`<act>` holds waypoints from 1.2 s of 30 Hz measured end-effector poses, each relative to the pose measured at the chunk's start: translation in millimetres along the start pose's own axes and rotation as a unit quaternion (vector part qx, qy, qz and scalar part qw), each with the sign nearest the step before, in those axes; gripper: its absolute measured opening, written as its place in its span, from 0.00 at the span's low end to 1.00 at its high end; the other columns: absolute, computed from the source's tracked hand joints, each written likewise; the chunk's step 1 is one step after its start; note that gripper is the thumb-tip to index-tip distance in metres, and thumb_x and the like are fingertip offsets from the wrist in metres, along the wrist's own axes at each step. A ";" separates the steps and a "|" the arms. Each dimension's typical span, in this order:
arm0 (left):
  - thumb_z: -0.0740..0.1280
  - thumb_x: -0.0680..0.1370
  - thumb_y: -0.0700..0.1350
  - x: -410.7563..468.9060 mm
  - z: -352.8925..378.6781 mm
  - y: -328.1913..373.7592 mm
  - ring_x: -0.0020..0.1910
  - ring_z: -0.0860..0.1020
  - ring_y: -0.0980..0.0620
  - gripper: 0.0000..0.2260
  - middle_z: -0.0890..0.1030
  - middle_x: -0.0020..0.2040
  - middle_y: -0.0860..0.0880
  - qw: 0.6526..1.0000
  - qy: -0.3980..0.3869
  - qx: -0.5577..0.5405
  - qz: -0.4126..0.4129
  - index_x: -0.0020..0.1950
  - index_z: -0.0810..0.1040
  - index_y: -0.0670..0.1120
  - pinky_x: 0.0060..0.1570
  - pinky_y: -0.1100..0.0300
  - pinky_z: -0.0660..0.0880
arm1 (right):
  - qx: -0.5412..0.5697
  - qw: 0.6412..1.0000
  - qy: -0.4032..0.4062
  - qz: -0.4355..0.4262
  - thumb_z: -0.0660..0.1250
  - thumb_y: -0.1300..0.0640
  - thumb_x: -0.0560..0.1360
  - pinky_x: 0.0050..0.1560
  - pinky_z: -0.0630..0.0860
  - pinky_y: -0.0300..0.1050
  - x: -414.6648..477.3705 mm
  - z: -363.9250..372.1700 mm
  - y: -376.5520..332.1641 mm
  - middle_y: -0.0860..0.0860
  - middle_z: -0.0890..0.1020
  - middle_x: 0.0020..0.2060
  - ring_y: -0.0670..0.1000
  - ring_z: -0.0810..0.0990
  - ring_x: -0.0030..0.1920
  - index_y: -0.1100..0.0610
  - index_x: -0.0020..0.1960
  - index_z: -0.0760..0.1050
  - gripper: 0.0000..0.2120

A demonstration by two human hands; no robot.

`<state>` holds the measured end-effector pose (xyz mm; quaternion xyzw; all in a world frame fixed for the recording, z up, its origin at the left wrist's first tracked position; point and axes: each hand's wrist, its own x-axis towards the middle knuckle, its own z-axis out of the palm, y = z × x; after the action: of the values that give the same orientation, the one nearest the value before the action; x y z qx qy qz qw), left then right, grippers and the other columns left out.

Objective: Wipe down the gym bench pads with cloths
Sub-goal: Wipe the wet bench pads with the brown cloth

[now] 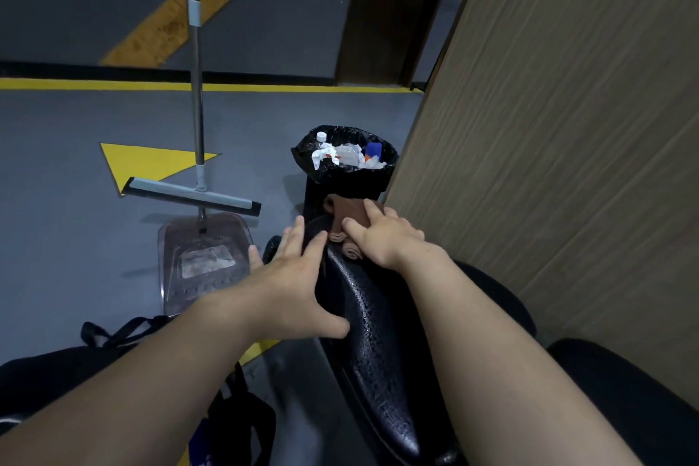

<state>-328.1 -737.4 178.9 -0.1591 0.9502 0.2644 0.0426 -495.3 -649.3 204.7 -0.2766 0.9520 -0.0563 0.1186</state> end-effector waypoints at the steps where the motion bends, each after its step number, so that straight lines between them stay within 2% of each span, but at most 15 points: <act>1: 0.71 0.63 0.65 -0.7 0.1 3.5 0.79 0.35 0.50 0.56 0.30 0.79 0.50 1.000 -0.005 0.003 0.014 0.80 0.39 0.54 0.73 0.36 0.33 | -0.003 1.000 0.003 0.000 0.50 0.30 0.76 0.73 0.55 0.60 -5.3 -0.4 10.9 0.52 0.53 0.80 0.58 0.55 0.78 0.43 0.80 0.47 0.37; 5: 0.68 0.68 0.67 0.1 3.6 18.5 0.79 0.35 0.51 0.50 0.37 0.81 0.48 0.998 -0.015 0.047 0.035 0.81 0.45 0.52 0.73 0.33 0.35 | -0.019 0.999 0.008 -0.045 0.52 0.32 0.78 0.76 0.48 0.59 -34.3 1.7 46.3 0.52 0.50 0.80 0.53 0.50 0.79 0.43 0.80 0.46 0.35; 9: 0.65 0.60 0.79 1.9 8.0 23.2 0.79 0.36 0.51 0.61 0.36 0.81 0.47 0.998 -0.023 0.051 0.016 0.80 0.44 0.50 0.72 0.31 0.38 | -0.015 0.994 -0.024 -0.109 0.58 0.39 0.79 0.77 0.40 0.58 -52.7 -2.2 56.7 0.49 0.45 0.80 0.52 0.43 0.80 0.41 0.80 0.48 0.33; 11: 0.66 0.57 0.80 1.3 9.2 22.9 0.79 0.35 0.51 0.63 0.34 0.80 0.47 0.998 -0.028 0.050 0.011 0.80 0.43 0.49 0.72 0.30 0.39 | 0.024 0.990 -0.056 -0.125 0.64 0.45 0.78 0.77 0.42 0.56 -46.0 -13.9 51.9 0.46 0.48 0.80 0.51 0.45 0.80 0.41 0.79 0.54 0.32; 13: 0.66 0.57 0.80 1.6 10.2 22.0 0.79 0.37 0.50 0.63 0.34 0.80 0.47 0.999 -0.028 0.041 0.007 0.80 0.43 0.50 0.72 0.30 0.39 | 0.071 0.986 -0.090 -0.123 0.69 0.54 0.75 0.76 0.54 0.49 -32.9 -26.6 43.1 0.43 0.54 0.79 0.52 0.55 0.78 0.40 0.75 0.62 0.32; 14: 0.66 0.56 0.80 1.6 10.6 21.6 0.80 0.40 0.48 0.63 0.33 0.80 0.46 0.999 -0.026 0.036 0.005 0.80 0.43 0.51 0.72 0.30 0.38 | 0.100 0.983 -0.105 -0.113 0.70 0.58 0.72 0.71 0.66 0.49 -27.9 -31.9 37.3 0.42 0.58 0.78 0.55 0.65 0.75 0.39 0.72 0.67 0.32; 16: 0.65 0.54 0.81 2.7 11.0 20.9 0.80 0.46 0.45 0.63 0.31 0.79 0.44 0.999 -0.023 0.030 -0.005 0.79 0.44 0.54 0.72 0.31 0.37 | 0.143 0.977 -0.122 -0.103 0.65 0.63 0.65 0.50 0.81 0.59 -17.7 -35.2 26.4 0.45 0.67 0.74 0.59 0.80 0.59 0.37 0.63 0.74 0.32; 18: 0.65 0.53 0.82 4.1 11.4 20.8 0.80 0.47 0.43 0.63 0.29 0.78 0.42 0.999 -0.024 0.033 -0.012 0.79 0.43 0.56 0.72 0.31 0.37 | 0.187 0.969 -0.113 -0.116 0.59 0.68 0.66 0.33 0.81 0.48 -9.4 -31.0 13.4 0.50 0.75 0.67 0.57 0.82 0.45 0.43 0.58 0.76 0.28; 20: 0.65 0.53 0.82 5.4 11.4 21.2 0.80 0.47 0.43 0.62 0.29 0.77 0.41 0.999 -0.023 0.037 -0.012 0.78 0.44 0.56 0.72 0.31 0.38 | 0.247 0.958 -0.077 -0.125 0.58 0.66 0.66 0.40 0.76 0.42 -1.9 -25.6 0.6 0.51 0.80 0.60 0.53 0.80 0.47 0.49 0.56 0.79 0.23; 22: 0.65 0.53 0.82 6.1 11.8 21.0 0.80 0.48 0.43 0.62 0.28 0.77 0.40 0.999 -0.019 0.041 -0.011 0.78 0.45 0.55 0.73 0.32 0.38 | 0.271 0.954 -0.051 -0.118 0.60 0.57 0.67 0.52 0.73 0.44 5.8 -17.6 -7.9 0.47 0.82 0.53 0.50 0.78 0.52 0.48 0.53 0.79 0.17; 24: 0.64 0.54 0.82 6.5 12.5 21.2 0.80 0.47 0.44 0.61 0.27 0.77 0.40 0.999 -0.014 0.042 -0.011 0.78 0.45 0.56 0.73 0.33 0.37 | 0.186 0.973 -0.017 -0.133 0.61 0.48 0.75 0.60 0.71 0.49 14.1 -9.1 -8.7 0.47 0.81 0.55 0.52 0.77 0.57 0.44 0.56 0.74 0.11; 25: 0.64 0.54 0.82 6.5 12.9 21.3 0.80 0.47 0.44 0.61 0.26 0.76 0.41 0.999 -0.012 0.042 -0.011 0.78 0.45 0.56 0.73 0.33 0.37 | 0.116 0.982 0.001 -0.146 0.60 0.44 0.77 0.63 0.70 0.51 17.1 -5.0 -6.8 0.47 0.80 0.58 0.53 0.76 0.59 0.42 0.60 0.71 0.12; 27: 0.64 0.54 0.82 6.2 13.4 21.8 0.80 0.48 0.45 0.61 0.24 0.75 0.42 0.999 -0.008 0.042 -0.011 0.78 0.44 0.57 0.74 0.34 0.37 | 0.056 0.984 0.019 -0.165 0.60 0.40 0.76 0.65 0.69 0.52 18.2 -3.5 -5.3 0.49 0.77 0.64 0.54 0.75 0.63 0.40 0.68 0.66 0.20; 29: 0.64 0.53 0.82 6.0 14.5 22.2 0.80 0.51 0.46 0.62 0.24 0.76 0.45 0.999 -0.003 0.046 -0.009 0.79 0.45 0.56 0.74 0.34 0.38 | 0.066 0.983 0.008 -0.169 0.61 0.39 0.76 0.67 0.67 0.51 21.9 -6.2 -1.2 0.50 0.74 0.67 0.54 0.72 0.67 0.40 0.72 0.63 0.26; 36: 0.62 0.53 0.83 5.8 13.4 21.6 0.79 0.53 0.46 0.60 0.37 0.79 0.50 0.999 -0.002 0.048 0.001 0.77 0.47 0.56 0.73 0.32 0.40 | 0.099 0.985 -0.033 -0.137 0.64 0.38 0.71 0.66 0.69 0.48 27.3 -15.6 15.9 0.47 0.76 0.61 0.52 0.74 0.62 0.34 0.68 0.67 0.25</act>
<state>-340.6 -714.6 177.0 -0.1548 0.9620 0.2187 0.0522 -529.7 -650.1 211.6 -0.3933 0.8902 -0.1567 0.1683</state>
